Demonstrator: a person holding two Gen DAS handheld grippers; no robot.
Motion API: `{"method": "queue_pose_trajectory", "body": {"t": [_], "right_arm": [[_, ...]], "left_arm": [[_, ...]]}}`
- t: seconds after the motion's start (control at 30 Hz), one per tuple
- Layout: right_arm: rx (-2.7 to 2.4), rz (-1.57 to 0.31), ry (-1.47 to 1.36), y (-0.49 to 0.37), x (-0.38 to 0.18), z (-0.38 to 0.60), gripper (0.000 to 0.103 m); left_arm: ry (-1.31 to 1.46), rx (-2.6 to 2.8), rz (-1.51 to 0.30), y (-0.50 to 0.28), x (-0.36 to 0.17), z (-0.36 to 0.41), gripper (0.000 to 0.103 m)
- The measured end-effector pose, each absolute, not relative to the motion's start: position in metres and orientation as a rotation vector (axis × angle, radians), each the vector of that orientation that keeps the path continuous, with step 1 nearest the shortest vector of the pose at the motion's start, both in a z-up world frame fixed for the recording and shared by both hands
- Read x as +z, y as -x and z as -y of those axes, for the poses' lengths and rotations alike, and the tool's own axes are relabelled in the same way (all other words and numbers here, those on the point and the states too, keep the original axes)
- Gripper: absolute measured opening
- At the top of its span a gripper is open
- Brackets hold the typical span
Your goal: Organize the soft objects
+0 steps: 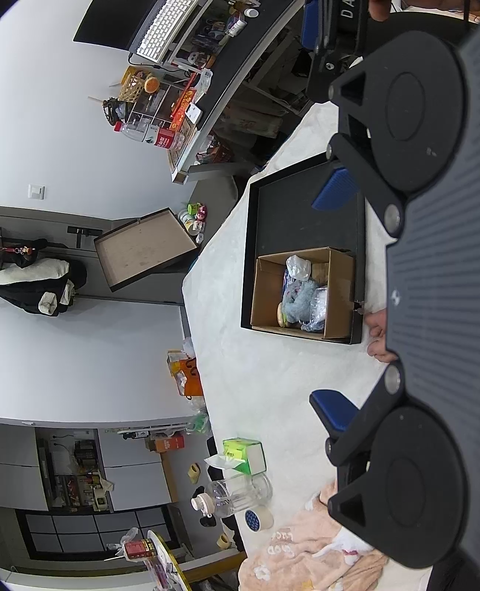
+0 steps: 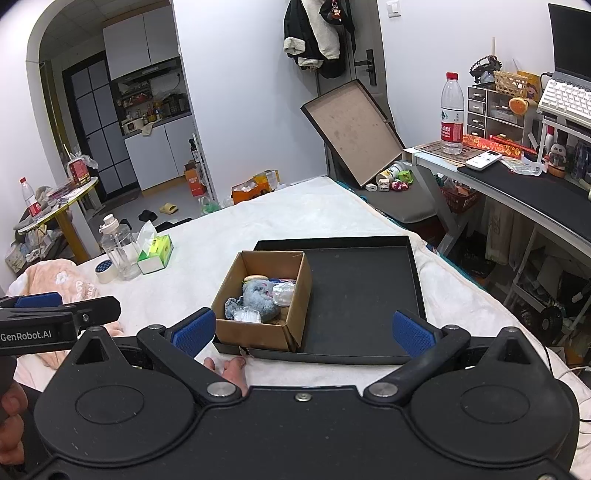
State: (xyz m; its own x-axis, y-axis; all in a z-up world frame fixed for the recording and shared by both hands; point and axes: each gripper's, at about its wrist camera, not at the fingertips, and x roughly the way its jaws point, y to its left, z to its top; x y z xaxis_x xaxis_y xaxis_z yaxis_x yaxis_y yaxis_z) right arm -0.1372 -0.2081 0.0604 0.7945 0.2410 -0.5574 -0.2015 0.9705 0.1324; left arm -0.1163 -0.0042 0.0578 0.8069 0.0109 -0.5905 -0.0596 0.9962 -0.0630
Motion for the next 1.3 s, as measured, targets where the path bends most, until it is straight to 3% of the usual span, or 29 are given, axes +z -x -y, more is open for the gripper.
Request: {"method": "queue_pose_trajectory", "body": {"t": [1.3], "right_arm": [[0.235,-0.621,-0.055,0.1361,0.0584,0.2059,0.103]], "left_arm": [[0.086,0.045,-0.635,0.1174,0.0591,-0.0006,0.103]]}}
